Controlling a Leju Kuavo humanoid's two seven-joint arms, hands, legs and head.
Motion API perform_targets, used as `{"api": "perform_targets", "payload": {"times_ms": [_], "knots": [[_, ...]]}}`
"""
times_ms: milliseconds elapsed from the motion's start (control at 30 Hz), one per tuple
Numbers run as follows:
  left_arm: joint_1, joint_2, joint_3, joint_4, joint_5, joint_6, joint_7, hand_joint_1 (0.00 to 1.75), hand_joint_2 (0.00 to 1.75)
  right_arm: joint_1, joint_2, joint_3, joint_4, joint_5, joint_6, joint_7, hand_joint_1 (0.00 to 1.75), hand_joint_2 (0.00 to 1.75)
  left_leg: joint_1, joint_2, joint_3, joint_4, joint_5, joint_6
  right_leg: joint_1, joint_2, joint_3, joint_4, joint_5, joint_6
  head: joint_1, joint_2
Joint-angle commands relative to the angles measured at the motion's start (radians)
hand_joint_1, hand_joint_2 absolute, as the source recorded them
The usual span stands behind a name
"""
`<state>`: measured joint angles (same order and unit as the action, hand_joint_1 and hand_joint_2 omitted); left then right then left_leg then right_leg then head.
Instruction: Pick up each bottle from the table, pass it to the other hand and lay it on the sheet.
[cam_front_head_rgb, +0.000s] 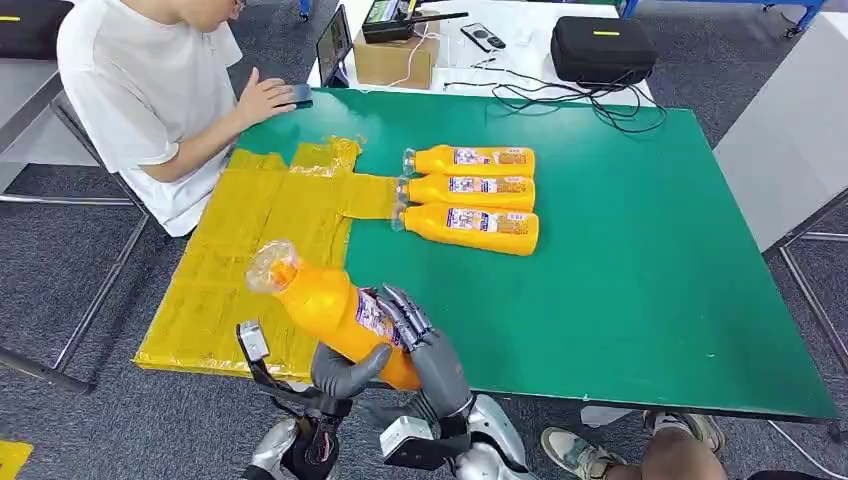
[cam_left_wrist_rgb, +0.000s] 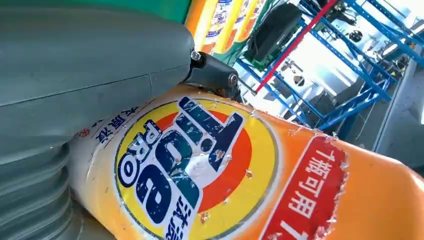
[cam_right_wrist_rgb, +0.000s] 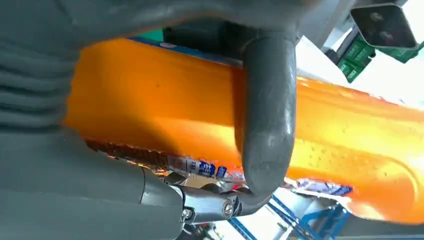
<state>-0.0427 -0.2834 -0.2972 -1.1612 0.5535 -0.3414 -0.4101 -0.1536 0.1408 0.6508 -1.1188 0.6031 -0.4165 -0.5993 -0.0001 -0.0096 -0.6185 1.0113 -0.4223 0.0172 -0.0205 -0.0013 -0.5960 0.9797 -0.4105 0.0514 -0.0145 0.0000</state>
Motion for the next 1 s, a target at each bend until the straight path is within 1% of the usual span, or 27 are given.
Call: {"api": "perform_targets", "payload": {"times_ms": [33,67,100,167,200,233,267,300,333,367,400,433,533,567,600,633,733,800,867,933,1000], "knots": [[-0.117,0.038,0.041,0.008,-0.301,0.315,-0.088,1.75,1.75,0.039,-0.028,-0.003,-0.085,0.081,-0.158,-0.022,0.0,0.0,0.002,-0.003,0.002,0.0,-0.001,-0.001,0.002,-0.003,0.003,0.0,-0.002,-0.002,0.0,0.0],[-0.151,0.058,0.05,0.037,-0.449,0.471,-0.136,1.75,1.75,0.036,-0.028,-0.001,-0.105,0.084,-0.179,-0.028,0.0,0.0,0.002,-0.003,0.004,0.001,-0.002,-0.002,0.003,-0.004,0.005,0.0,-0.003,-0.003,0.0,0.0],[-0.192,0.073,0.073,0.087,-0.562,0.597,-0.153,1.75,1.75,0.033,-0.029,-0.002,-0.134,0.083,-0.205,-0.032,0.0,0.0,0.001,-0.003,0.003,0.0,0.0,-0.002,0.002,-0.004,0.004,0.0,-0.001,-0.003,0.0,0.0],[-0.22,0.071,0.115,0.127,-0.574,0.576,-0.162,1.75,1.75,0.028,-0.033,0.002,-0.152,0.081,-0.2,-0.025,0.0,0.0,0.001,-0.001,0.001,0.0,0.0,-0.001,0.001,-0.001,0.002,0.0,0.0,-0.002,0.0,0.0],[-0.22,0.071,0.115,0.127,-0.574,0.576,-0.162,1.75,1.75,0.028,-0.033,0.002,-0.152,0.081,-0.2,-0.025,0.0,0.0,0.001,0.0,0.001,-0.001,0.0,-0.001,0.001,0.0,0.001,0.0,0.0,-0.002,0.0,0.0],[-0.236,0.084,0.097,0.159,-0.741,0.748,-0.168,1.75,1.75,0.035,-0.023,-0.015,-0.164,0.055,-0.239,-0.047,0.0,0.0,0.002,0.001,0.005,0.0,-0.001,-0.003,0.003,0.0,0.006,0.0,-0.001,-0.005,0.0,0.0],[-0.257,0.089,0.103,0.198,-0.826,0.835,-0.164,1.75,1.75,0.05,-0.009,-0.038,-0.198,-0.001,-0.282,-0.091,0.0,0.0,0.001,0.0,0.003,-0.001,0.0,-0.002,0.002,0.0,0.004,-0.001,0.0,-0.003,0.0,0.0],[-0.277,0.095,0.107,0.23,-0.875,0.875,-0.154,1.75,1.75,0.06,-0.006,-0.05,-0.259,-0.04,-0.282,-0.099,0.0,0.0,0.002,0.0,0.005,-0.001,-0.001,-0.002,0.002,-0.001,0.006,-0.001,-0.001,-0.004,0.0,0.0],[-0.334,0.11,0.115,0.318,-0.977,0.957,-0.139,1.75,1.75,0.078,-0.004,-0.067,-0.366,-0.096,-0.282,-0.099,0.0,0.0,0.001,-0.002,0.002,-0.001,0.001,-0.001,0.001,-0.002,0.003,0.0,0.0,-0.002,0.0,0.0],[-0.369,0.114,0.127,0.371,-1.0,0.961,-0.136,1.75,1.75,0.084,-0.004,-0.083,-0.411,-0.119,-0.282,-0.099,0.0,0.0,0.002,-0.002,0.003,0.0,0.0,-0.001,0.002,-0.003,0.004,0.001,-0.002,-0.003,0.0,0.0],[-0.403,0.125,0.123,0.423,-1.055,0.996,-0.128,1.75,1.75,0.084,-0.001,-0.097,-0.443,-0.125,-0.282,-0.099,0.0,0.0,0.001,-0.002,0.001,0.0,0.001,-0.001,0.001,-0.002,0.002,0.002,-0.001,-0.002,0.0,0.0],[-0.44,0.133,0.114,0.476,-1.108,1.029,-0.118,1.75,1.75,0.086,0.001,-0.112,-0.464,-0.148,-0.282,-0.099,0.0,0.0,0.002,-0.003,0.003,0.001,0.0,-0.001,0.002,-0.003,0.004,0.002,-0.002,-0.003,0.001,0.0],[-0.458,0.137,0.118,0.49,-1.107,1.021,-0.119,1.75,1.75,0.083,-0.006,-0.112,-0.465,-0.155,-0.282,-0.099,0.0,0.0,0.001,-0.002,0.002,0.0,0.001,-0.001,0.001,-0.001,0.003,0.001,0.0,-0.002,0.0,0.0],[-0.458,0.137,0.118,0.49,-1.107,1.021,-0.119,1.75,1.75,0.083,-0.006,-0.112,-0.465,-0.155,-0.282,-0.099,0.0,0.0,0.003,-0.001,0.006,0.0,-0.001,-0.002,0.003,-0.002,0.007,0.001,-0.002,-0.004,0.0,0.0],[-0.458,0.137,0.118,0.49,-1.107,1.021,-0.119,1.75,1.75,0.083,-0.006,-0.112,-0.465,-0.155,-0.282,-0.099,0.0,0.0,0.001,-0.001,0.002,0.0,0.001,-0.001,0.001,-0.001,0.004,0.0,0.0,-0.002,0.0,0.0],[-0.458,0.137,0.118,0.49,-1.107,1.021,-0.119,1.75,1.75,0.083,-0.006,-0.112,-0.465,-0.155,-0.282,-0.099,0.0,0.0,0.002,-0.001,0.005,0.0,-0.001,-0.002,0.002,-0.001,0.007,0.0,-0.001,-0.003,0.001,0.0],[-0.458,0.137,0.118,0.49,-1.107,1.021,-0.119,1.75,1.75,0.083,-0.006,-0.112,-0.465,-0.155,-0.282,-0.099,0.0,0.0,0.002,0.0,0.002,0.0,0.0,-0.001,0.001,-0.001,0.003,0.0,0.0,-0.002,0.0,0.0],[-0.458,0.137,0.118,0.49,-1.107,1.021,-0.119,1.75,1.75,0.083,-0.006,-0.112,-0.465,-0.155,-0.282,-0.099,0.0,0.0,0.001,-0.001,0.003,0.0,0.0,-0.001,0.001,-0.001,0.004,0.0,-0.001,-0.002,0.0,0.0],[-0.484,0.13,0.145,0.531,-1.25,1.04,-0.078,1.75,1.75,0.089,0.009,-0.135,-0.502,-0.174,-0.282,-0.099,0.0,0.0,0.002,0.0,0.004,0.0,-0.001,-0.001,0.002,0.0,0.005,0.0,-0.001,-0.002,0.0,0.0],[-0.541,0.135,0.147,0.607,-1.307,1.032,-0.058,1.75,1.75,0.08,0.007,-0.134,-0.5,-0.223,-0.282,-0.099,0.0,0.0,0.002,-0.001,0.001,0.0,0.001,-0.001,0.002,-0.001,0.002,0.001,0.0,-0.002,0.0,0.0],[-0.62,0.159,0.114,0.711,-1.513,1.034,0.055,1.75,1.75,0.053,-0.018,-0.091,-0.45,-0.278,-0.282,-0.099,0.0,0.0,0.002,-0.002,0.001,0.001,0.0,-0.001,0.002,-0.002,0.003,0.001,0.0,-0.002,0.001,0.0]]}}
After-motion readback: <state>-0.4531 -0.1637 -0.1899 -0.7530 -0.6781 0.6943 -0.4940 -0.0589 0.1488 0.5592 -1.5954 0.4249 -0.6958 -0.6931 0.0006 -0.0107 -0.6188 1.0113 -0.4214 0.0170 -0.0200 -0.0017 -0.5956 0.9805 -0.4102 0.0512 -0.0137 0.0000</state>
